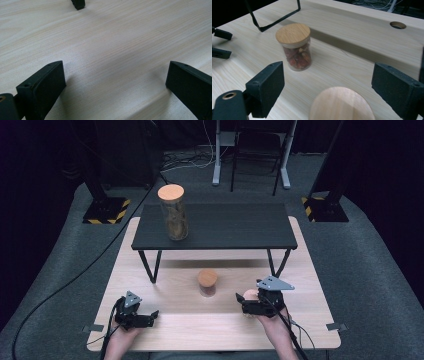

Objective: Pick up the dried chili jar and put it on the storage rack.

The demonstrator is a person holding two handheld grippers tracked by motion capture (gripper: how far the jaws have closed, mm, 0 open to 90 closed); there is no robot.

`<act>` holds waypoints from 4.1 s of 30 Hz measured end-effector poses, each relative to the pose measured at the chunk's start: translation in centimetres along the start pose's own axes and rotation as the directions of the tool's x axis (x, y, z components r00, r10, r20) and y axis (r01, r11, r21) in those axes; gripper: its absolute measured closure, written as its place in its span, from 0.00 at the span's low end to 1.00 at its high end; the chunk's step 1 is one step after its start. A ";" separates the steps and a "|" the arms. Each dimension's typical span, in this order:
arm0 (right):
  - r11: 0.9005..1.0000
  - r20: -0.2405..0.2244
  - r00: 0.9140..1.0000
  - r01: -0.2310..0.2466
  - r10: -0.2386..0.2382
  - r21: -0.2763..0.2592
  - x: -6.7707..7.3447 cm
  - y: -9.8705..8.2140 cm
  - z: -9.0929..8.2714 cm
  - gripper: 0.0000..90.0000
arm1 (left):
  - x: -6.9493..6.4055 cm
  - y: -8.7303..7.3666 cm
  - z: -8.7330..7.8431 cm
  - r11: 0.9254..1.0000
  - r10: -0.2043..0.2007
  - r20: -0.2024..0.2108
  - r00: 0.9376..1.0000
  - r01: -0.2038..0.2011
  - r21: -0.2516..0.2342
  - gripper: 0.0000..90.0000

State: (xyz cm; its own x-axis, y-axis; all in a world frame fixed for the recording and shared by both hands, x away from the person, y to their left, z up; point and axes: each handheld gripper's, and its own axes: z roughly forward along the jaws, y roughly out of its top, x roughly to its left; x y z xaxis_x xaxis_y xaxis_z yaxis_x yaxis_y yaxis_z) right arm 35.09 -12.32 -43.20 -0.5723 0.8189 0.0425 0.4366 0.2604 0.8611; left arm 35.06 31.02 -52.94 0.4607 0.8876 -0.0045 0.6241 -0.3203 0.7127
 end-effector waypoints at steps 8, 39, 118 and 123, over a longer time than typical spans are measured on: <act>1.000 -0.027 1.000 0.009 -0.009 0.012 1.9 0.7 1.9 0.12 | 0.0 0.0 0.0 1.000 -0.001 0.001 1.000 0.001 -0.002 0.02; 0.999 -0.044 0.999 0.008 -0.006 0.048 5.1 0.9 7.6 0.11 | 0.0 0.0 0.0 1.000 -0.002 0.002 1.000 0.002 -0.002 0.02; 0.998 -0.085 0.996 0.024 -0.019 0.060 5.9 1.1 13.2 0.27 | 0.0 0.0 0.0 1.000 0.005 0.010 1.000 -0.005 -0.001 0.02; 0.997 -0.095 0.994 0.059 -0.053 0.060 6.0 1.9 12.2 0.27 | 0.0 0.0 0.1 1.000 0.006 0.010 1.000 -0.006 -0.001 0.02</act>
State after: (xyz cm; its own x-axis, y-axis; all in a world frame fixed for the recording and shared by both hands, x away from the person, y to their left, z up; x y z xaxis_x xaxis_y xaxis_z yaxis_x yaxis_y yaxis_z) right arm 40.88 -0.67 -47.50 -0.6582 0.7515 0.0452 0.4429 0.3379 0.8305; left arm 35.10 30.97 -52.95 0.4702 0.8825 -0.0071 0.6210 -0.3251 0.7132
